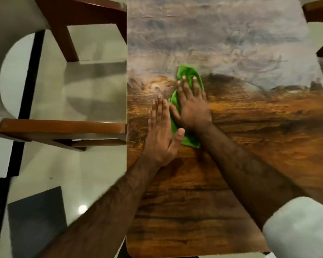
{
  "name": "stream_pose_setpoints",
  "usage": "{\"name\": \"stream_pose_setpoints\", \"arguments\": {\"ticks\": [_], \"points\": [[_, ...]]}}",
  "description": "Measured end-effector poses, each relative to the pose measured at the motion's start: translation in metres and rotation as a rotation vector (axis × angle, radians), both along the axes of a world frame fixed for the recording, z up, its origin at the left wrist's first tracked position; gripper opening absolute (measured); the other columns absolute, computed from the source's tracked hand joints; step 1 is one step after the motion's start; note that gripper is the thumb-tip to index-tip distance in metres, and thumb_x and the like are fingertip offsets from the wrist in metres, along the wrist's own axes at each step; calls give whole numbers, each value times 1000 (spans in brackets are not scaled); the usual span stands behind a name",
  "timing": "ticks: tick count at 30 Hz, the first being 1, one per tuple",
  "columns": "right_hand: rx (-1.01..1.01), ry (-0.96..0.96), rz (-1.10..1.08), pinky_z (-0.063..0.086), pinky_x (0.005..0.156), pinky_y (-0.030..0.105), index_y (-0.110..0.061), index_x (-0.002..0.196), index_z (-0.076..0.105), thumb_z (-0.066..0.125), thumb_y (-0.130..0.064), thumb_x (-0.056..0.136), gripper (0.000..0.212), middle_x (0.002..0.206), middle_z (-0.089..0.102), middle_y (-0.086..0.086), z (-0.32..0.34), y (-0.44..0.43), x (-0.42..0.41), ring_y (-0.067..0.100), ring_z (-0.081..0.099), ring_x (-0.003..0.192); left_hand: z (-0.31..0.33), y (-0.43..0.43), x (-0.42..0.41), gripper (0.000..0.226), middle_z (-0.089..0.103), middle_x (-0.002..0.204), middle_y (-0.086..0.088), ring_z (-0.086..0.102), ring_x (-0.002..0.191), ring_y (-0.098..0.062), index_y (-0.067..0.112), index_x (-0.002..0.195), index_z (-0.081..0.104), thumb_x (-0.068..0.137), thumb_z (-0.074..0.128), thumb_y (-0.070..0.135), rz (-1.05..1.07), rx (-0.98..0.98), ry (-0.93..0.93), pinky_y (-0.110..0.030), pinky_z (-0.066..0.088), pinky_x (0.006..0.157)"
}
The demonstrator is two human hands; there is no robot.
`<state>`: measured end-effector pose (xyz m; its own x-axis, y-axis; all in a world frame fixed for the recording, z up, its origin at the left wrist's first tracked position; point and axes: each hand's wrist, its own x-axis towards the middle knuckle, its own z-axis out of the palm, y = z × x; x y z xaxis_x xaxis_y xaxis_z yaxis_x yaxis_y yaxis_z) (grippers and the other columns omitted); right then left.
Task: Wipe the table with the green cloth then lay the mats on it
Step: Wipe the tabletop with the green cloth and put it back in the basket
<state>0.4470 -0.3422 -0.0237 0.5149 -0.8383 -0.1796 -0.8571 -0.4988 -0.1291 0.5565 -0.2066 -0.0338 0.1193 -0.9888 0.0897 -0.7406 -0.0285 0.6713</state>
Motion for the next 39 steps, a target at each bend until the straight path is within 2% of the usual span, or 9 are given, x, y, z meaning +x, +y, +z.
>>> {"name": "stream_pose_setpoints", "arguments": {"ticks": [5, 9, 13, 18, 21, 24, 28, 31, 39], "points": [[56, 55, 257, 19, 135, 56, -21, 178, -1, 31, -66, 105, 91, 186, -10, 3, -1, 70, -16, 34, -13, 171, 3, 0, 16, 89, -13, 184, -12, -15, 170, -27, 3, 174, -1, 112, 23, 61, 37, 52, 59, -55, 0, 138], [32, 25, 198, 30, 129, 59, -21, 178, 11, 26, -71, 107, 88, 186, 1, 2, 3, 77, -46, 32, -6, 172, -2, 5, 36, 96, -13, 184, -10, -13, 170, -23, 7, 175, -2, 109, 19, 74, 27, 159, -75, -53, 8, 137], [2, 23, 41, 28, 129, 62, -18, 177, 16, 27, -73, 108, 89, 186, 5, 4, -1, 36, -5, 33, -2, 172, -1, 12, 48, 101, -16, 184, -9, -15, 170, -22, 6, 175, -4, 108, 26, 75, -14, 151, -48, -51, 7, 138], [58, -11, 128, 20, 131, 64, -19, 178, 8, 20, -72, 106, 90, 186, -1, 4, -4, 18, 69, 35, -6, 171, 5, 13, 63, 109, -18, 183, -14, -15, 170, -25, 3, 173, -8, 105, 25, 81, 82, 157, -45, -54, 11, 138], [170, -216, 193, 16, 136, 60, -21, 178, 11, 32, -68, 109, 85, 186, 6, 2, -1, 20, 64, 29, -6, 172, 7, 14, 69, 108, -19, 183, -13, -14, 170, -25, 4, 173, -10, 105, 24, 80, 103, 145, 1, -56, 12, 137], [151, -450, 68, 19, 137, 56, -20, 176, 23, 44, -49, 114, 72, 183, 24, 8, 12, 13, 23, 30, 13, 171, 8, 9, 66, 105, -14, 184, -12, -12, 171, -28, 5, 175, -3, 105, 19, 80, 72, 168, -172, -58, 11, 136], [-82, -271, -157, 36, 127, 61, -8, 167, 42, 42, -43, 110, 67, 174, 40, 18, 10, -9, -63, 40, 36, 161, 4, -25, 42, 101, -10, 185, -9, -14, 170, -33, 15, 177, 4, 104, 24, 82, -12, 224, -451, -62, 3, 135], [-85, -137, -177, 35, 126, 64, -7, 168, 40, 38, -50, 110, 72, 177, 35, 17, -2, -17, -106, 38, 29, 164, -4, -57, 27, 90, -11, 185, -6, -13, 170, -34, 24, 177, 0, 107, 24, 75, 12, 236, -469, -61, 3, 135], [-111, -159, -109, 26, 133, 56, -6, 169, 39, 35, -50, 114, 71, 181, 26, 14, -19, -17, -122, 30, 13, 171, -8, -157, 90, 73, 15, 184, -7, 14, 170, -34, 23, 176, 20, 111, 24, 56, 264, 255, -504, -57, 15, 136]]}}
